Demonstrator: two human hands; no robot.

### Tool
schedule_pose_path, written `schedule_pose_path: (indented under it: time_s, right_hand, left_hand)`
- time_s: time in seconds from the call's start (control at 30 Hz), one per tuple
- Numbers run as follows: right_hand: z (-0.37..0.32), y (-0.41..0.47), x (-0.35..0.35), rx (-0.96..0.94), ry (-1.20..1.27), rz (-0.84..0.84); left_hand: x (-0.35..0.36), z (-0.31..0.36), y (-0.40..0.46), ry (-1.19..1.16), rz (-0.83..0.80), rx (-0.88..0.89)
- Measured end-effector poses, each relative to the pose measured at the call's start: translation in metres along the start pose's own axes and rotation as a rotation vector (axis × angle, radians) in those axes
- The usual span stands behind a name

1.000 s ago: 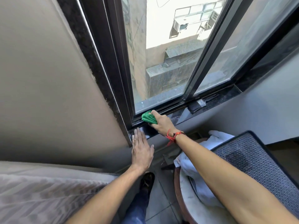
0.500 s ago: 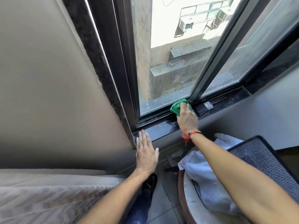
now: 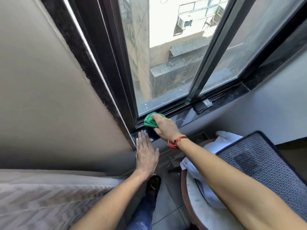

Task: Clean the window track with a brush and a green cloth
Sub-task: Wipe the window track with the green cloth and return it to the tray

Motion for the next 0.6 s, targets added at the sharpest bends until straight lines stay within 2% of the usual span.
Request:
schedule_pose_path:
  time_s: [0.1, 0.17, 0.3, 0.37, 0.43, 0.53, 0.6]
  right_hand:
    - [0.017, -0.003, -0.017, 0.043, 0.334, -0.058]
    - [0.043, -0.011, -0.041, 0.049, 0.473, 0.015]
    - [0.094, -0.039, -0.082, 0.098, 0.215, 0.374]
    - [0.111, -0.047, -0.087, 0.125, 0.111, 0.482]
    - [0.118, -0.044, -0.072, 0.165, 0.072, 0.413]
    - [0.114, -0.038, -0.020, 0.182, 0.006, 0.147]
    - [0.114, -0.039, -0.006, 0.177, 0.033, 0.114]
  left_hand:
    - [0.000, 0.000, 0.000, -0.012, 0.000, 0.010]
    - [0.000, -0.001, 0.000, -0.021, 0.012, 0.019]
    - [0.001, 0.000, 0.000, -0.030, 0.036, 0.023]
    - [0.001, 0.000, 0.001, -0.028, 0.044, 0.023]
    - [0.002, 0.000, 0.001, -0.023, 0.046, 0.023]
    - [0.006, 0.000, 0.002, -0.007, 0.040, 0.023]
    - [0.007, 0.000, 0.002, -0.006, 0.040, 0.021]
Point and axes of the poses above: each hand's wrist, its own y-axis towards the middle knuckle, its own x-axis out of the palm, z = x × y, the point moved 8 cm from there along y, towards the middle knuckle, and after that the axes turned 3 degrees about y, right-handed, at the moved point
